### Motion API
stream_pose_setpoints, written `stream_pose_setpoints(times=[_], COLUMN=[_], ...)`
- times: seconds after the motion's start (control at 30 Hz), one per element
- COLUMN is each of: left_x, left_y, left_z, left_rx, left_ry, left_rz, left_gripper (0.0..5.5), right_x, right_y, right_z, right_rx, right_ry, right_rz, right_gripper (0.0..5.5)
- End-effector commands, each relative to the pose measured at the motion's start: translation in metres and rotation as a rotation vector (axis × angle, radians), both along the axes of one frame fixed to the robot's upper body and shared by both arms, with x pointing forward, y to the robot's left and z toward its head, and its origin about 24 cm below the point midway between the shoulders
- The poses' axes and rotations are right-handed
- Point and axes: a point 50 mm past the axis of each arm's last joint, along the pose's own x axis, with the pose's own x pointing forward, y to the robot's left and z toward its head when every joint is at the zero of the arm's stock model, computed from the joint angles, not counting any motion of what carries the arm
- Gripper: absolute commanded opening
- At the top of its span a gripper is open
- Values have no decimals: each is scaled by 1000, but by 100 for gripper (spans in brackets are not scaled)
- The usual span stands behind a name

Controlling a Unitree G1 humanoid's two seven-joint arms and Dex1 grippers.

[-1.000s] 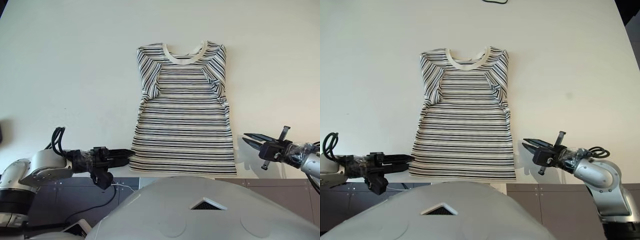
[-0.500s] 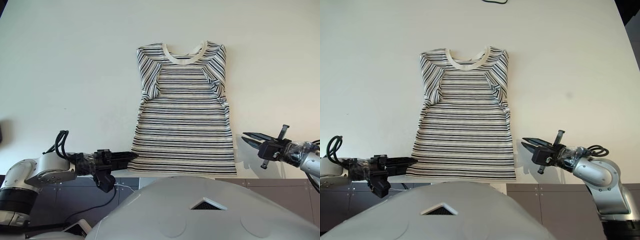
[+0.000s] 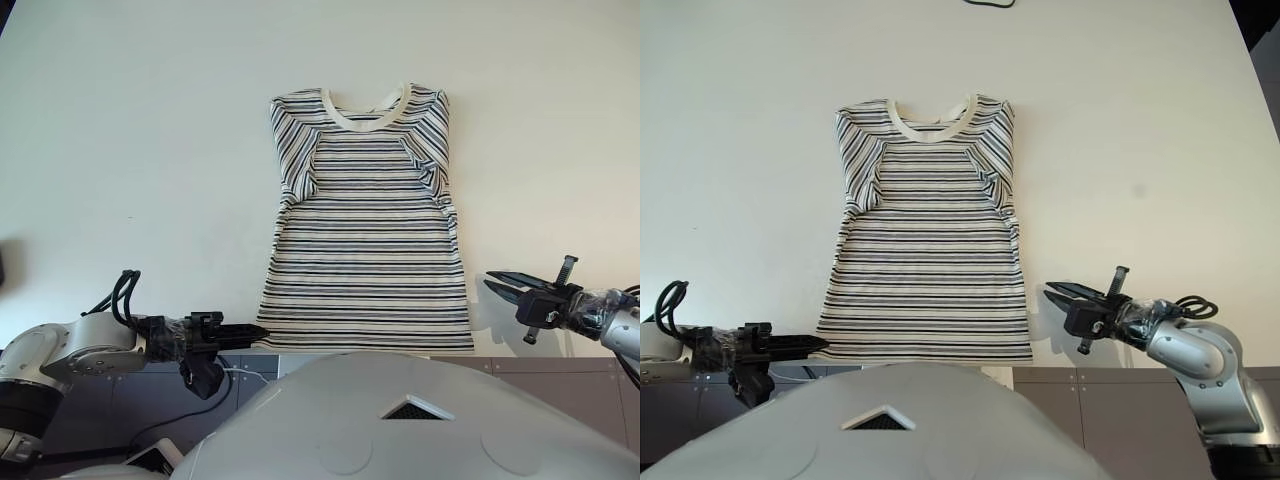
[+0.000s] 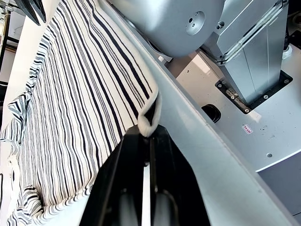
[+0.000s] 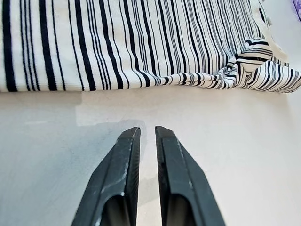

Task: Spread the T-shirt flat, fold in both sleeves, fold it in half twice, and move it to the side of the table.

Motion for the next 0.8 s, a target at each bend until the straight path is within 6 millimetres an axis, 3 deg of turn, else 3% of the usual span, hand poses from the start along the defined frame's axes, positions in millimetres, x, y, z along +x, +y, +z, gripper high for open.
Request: stream_pose_setpoints(times=[0.03,0.1,0.2,0.33,0.57,0.8], left_x=[-6,-9,-11,-5,1,4], left_y=[7,7,6,5,1,-2], left_z=[-6,-8,-9,-8,-5,-3], left_rx=[89,88,83,88,84,78], left_ry=[52,58,63,51,48,53], left_rz=[-13,5,25,24,13,9], left_gripper=[11,11,10,10,10,10], right_x=[-7,-14,-29,-44,-51,-50], right_y=[-7,-8,-8,-4,3,18], right_z=[6,11,12,0,-11,-15], right_rx=[-43,-77,-143,-189,-206,-146], right_ry=[-26,-65,-103,-131,-185,-225], right_rz=[61,170,386,565,719,732], right_gripper=[59,59,105,125,125,125])
